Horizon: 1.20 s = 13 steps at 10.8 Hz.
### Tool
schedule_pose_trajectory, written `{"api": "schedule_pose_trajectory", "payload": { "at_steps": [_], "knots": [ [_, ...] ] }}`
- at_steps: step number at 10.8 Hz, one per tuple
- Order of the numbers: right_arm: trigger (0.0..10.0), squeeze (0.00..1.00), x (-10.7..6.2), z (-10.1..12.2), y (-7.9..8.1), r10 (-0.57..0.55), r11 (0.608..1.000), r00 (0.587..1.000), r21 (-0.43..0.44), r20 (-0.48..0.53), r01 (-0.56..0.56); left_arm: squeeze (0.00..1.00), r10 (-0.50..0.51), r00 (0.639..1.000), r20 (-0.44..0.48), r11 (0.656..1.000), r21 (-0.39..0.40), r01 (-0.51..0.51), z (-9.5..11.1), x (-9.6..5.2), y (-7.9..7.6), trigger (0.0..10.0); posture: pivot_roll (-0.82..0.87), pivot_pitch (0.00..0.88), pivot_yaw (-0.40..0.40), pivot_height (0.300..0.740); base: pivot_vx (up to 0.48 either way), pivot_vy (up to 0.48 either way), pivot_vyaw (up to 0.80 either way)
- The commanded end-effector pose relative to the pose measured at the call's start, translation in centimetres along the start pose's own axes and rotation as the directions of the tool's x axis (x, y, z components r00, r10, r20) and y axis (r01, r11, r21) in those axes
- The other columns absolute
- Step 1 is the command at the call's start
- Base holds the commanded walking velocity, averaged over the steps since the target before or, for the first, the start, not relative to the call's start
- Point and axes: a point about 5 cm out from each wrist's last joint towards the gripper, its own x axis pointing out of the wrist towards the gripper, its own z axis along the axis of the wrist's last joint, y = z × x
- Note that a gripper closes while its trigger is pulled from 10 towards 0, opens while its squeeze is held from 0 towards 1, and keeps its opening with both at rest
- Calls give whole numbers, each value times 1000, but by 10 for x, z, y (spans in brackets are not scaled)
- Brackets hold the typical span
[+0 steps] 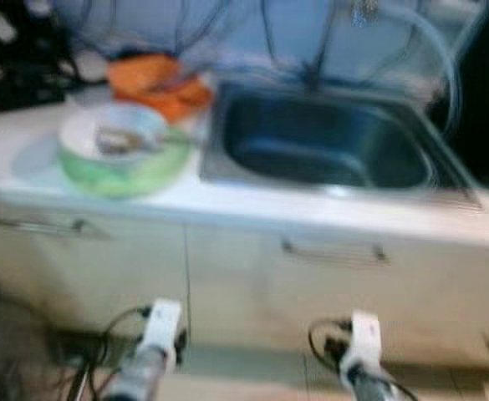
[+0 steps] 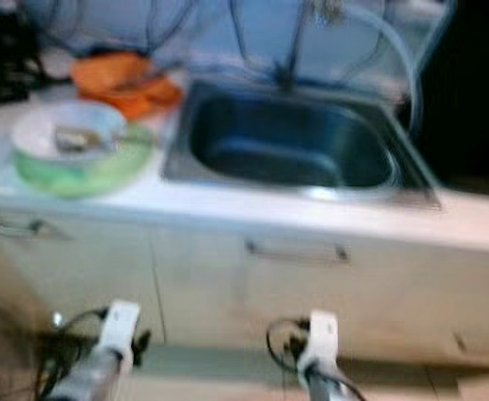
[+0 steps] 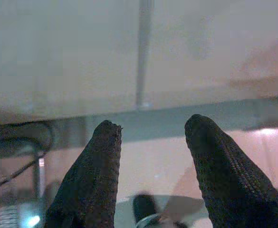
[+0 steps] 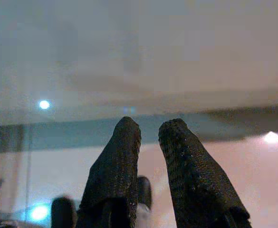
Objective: Kitchen organization
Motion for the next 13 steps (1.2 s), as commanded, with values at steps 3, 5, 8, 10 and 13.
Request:
{"api": "schedule_pose_trajectory", "payload": {
  "at_steps": [3,5,8,10,13],
  "knots": [
    [10000,0,-2,-7,1,-6,1000,1000,-13,-18,5,0,9,1000,-14,1000,21,-9,-12,-4,4,10000,-17,5,-99,740,0,0,0],
    [10000,0,-4,-6,-8,-18,999,1000,-48,-4,18,0,17,1000,-1,999,31,-17,-21,-9,8,10000,-15,10,-103,740,0,0,0],
    [10000,0,-15,3,-40,-77,994,990,-72,114,86,0,134,982,132,985,92,-147,-22,-20,35,10000,-23,20,-110,740,0,0,0],
    [10000,0,-35,-8,-73,-152,985,976,-55,158,162,0,313,927,209,915,195,-353,-31,-40,76,10000,-45,33,-122,740,0,0,0],
    [10000,0,-56,-13,-92,-243,969,936,18,256,246,0,280,863,419,937,76,-341,-4,-55,82,10000,-55,40,-127,740,0,0,0]
  ]
}}
